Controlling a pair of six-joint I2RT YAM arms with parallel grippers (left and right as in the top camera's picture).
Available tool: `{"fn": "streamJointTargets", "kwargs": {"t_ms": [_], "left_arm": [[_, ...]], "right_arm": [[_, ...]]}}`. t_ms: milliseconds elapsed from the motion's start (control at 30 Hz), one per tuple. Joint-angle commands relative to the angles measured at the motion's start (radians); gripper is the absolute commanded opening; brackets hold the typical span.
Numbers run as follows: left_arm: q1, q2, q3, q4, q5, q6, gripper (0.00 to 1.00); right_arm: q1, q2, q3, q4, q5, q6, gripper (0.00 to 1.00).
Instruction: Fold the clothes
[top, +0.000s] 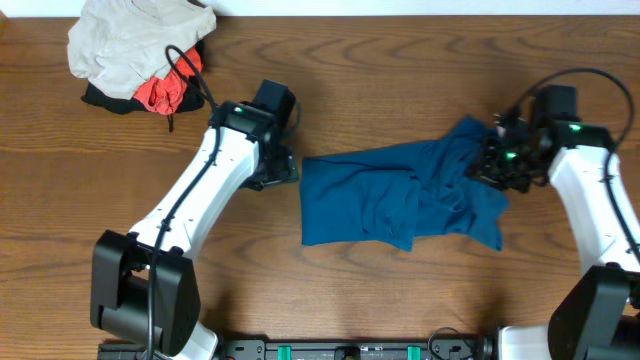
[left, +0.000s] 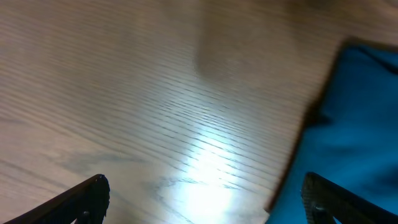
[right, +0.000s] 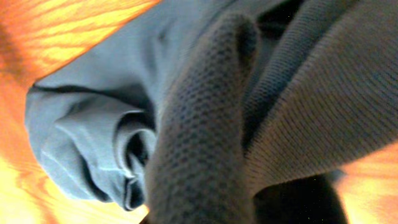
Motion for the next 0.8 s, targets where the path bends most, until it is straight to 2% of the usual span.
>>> {"fn": "streamJointTargets", "kwargs": {"t_ms": [0,400,533,767], "left_arm": [[0.066,0.000,0.002,-0.009,-0.035,0.008,0.98],[0.373,0.000,0.002,-0.052,-0.022,0.009,0.98],[0.399,0.000,0.002,-0.050,0.004,0.009,0.98],[0.397,0.000,0.002,-0.049,0.004,0.009,0.98]], "right_arm": [[0.094,-0.021,0.025,0.014,0.042,0.096,0.01],[0.359,-0.021,0.028,0.101,0.067,0.244,0.01],[0.429,-0.021,0.033,0.121,0.098,0.273,0.01],[0.557,-0.021,0.057,0.126,0.261,0.330,0.01]]}}
